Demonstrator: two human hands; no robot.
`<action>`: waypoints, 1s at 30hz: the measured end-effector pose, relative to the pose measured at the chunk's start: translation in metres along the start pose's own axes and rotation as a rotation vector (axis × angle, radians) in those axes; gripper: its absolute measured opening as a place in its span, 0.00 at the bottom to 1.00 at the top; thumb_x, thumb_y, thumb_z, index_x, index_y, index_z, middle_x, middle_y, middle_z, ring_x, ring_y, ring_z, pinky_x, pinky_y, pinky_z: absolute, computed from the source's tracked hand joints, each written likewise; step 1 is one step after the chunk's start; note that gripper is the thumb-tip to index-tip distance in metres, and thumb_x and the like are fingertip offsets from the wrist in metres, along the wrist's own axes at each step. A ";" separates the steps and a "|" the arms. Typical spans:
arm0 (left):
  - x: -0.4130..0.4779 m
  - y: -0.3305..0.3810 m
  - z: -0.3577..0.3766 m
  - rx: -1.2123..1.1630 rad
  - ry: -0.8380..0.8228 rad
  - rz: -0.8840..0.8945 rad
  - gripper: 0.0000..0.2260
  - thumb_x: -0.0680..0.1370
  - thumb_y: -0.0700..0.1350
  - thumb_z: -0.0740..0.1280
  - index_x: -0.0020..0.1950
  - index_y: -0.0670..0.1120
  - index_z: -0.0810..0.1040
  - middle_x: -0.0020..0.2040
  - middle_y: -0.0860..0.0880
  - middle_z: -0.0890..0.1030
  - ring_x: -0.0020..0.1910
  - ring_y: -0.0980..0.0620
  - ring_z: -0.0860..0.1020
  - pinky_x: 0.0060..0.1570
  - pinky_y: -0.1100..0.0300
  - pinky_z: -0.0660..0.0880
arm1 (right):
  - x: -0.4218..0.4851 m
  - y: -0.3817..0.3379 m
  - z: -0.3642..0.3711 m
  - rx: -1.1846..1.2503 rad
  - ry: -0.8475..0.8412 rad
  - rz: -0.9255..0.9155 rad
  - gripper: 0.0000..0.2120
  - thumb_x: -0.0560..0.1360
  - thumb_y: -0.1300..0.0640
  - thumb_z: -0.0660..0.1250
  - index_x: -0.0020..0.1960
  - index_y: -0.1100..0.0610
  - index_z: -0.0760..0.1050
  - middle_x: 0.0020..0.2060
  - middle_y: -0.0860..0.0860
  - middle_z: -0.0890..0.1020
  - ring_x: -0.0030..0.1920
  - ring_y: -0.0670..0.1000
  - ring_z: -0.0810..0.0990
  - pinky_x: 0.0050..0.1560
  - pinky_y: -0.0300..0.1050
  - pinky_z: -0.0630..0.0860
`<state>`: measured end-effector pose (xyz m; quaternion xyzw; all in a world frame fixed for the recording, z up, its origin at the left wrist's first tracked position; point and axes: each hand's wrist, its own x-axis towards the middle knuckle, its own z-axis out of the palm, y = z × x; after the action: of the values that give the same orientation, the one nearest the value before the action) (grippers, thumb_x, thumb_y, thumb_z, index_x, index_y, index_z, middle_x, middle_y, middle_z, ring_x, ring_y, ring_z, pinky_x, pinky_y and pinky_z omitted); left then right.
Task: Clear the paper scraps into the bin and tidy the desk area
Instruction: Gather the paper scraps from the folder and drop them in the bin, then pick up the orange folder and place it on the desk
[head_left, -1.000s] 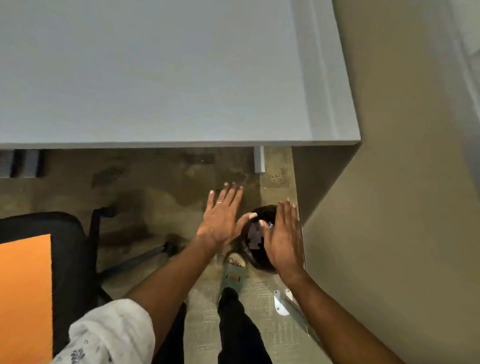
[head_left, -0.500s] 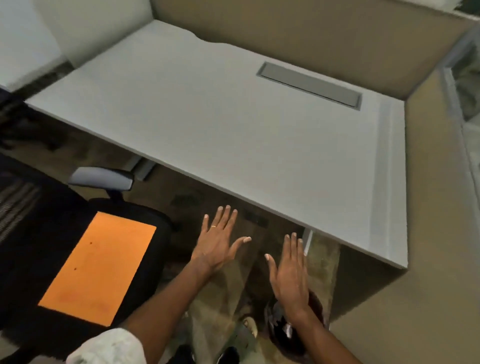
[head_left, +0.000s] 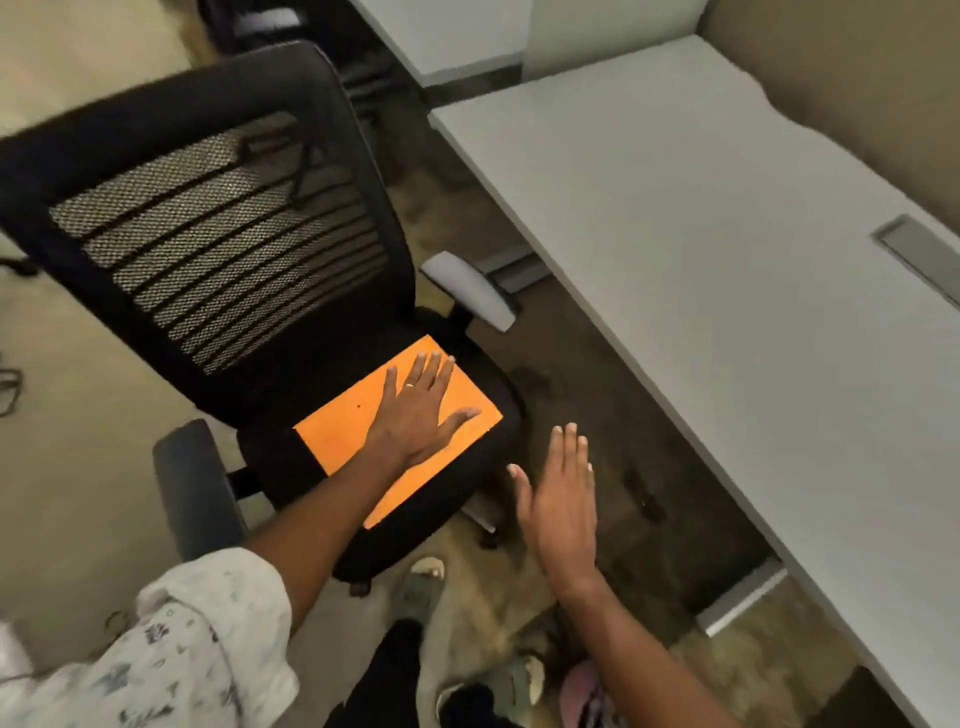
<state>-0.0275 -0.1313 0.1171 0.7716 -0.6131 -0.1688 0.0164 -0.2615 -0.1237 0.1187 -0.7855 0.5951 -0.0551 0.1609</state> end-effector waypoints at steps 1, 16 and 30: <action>-0.002 -0.022 -0.001 -0.001 0.000 -0.045 0.39 0.79 0.71 0.43 0.83 0.48 0.43 0.83 0.47 0.46 0.82 0.47 0.43 0.78 0.39 0.43 | 0.006 -0.015 0.010 -0.003 -0.026 -0.036 0.37 0.81 0.37 0.54 0.80 0.60 0.52 0.81 0.56 0.53 0.80 0.56 0.51 0.77 0.55 0.59; -0.002 -0.187 0.066 -0.112 -0.213 -0.305 0.42 0.78 0.72 0.47 0.83 0.46 0.43 0.83 0.47 0.51 0.82 0.46 0.43 0.78 0.37 0.44 | 0.029 -0.117 0.151 0.392 -0.431 0.177 0.40 0.81 0.43 0.61 0.80 0.66 0.46 0.79 0.60 0.55 0.79 0.57 0.53 0.76 0.47 0.55; 0.060 -0.236 0.128 -0.206 -0.387 -0.313 0.41 0.80 0.60 0.64 0.83 0.46 0.44 0.83 0.45 0.46 0.82 0.40 0.45 0.78 0.37 0.48 | 0.071 -0.121 0.246 0.608 -0.430 0.751 0.29 0.76 0.49 0.72 0.64 0.68 0.69 0.59 0.59 0.77 0.54 0.57 0.77 0.49 0.45 0.72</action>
<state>0.1699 -0.1064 -0.0729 0.8047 -0.4576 -0.3750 -0.0491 -0.0616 -0.1158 -0.0822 -0.4295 0.7463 -0.0013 0.5085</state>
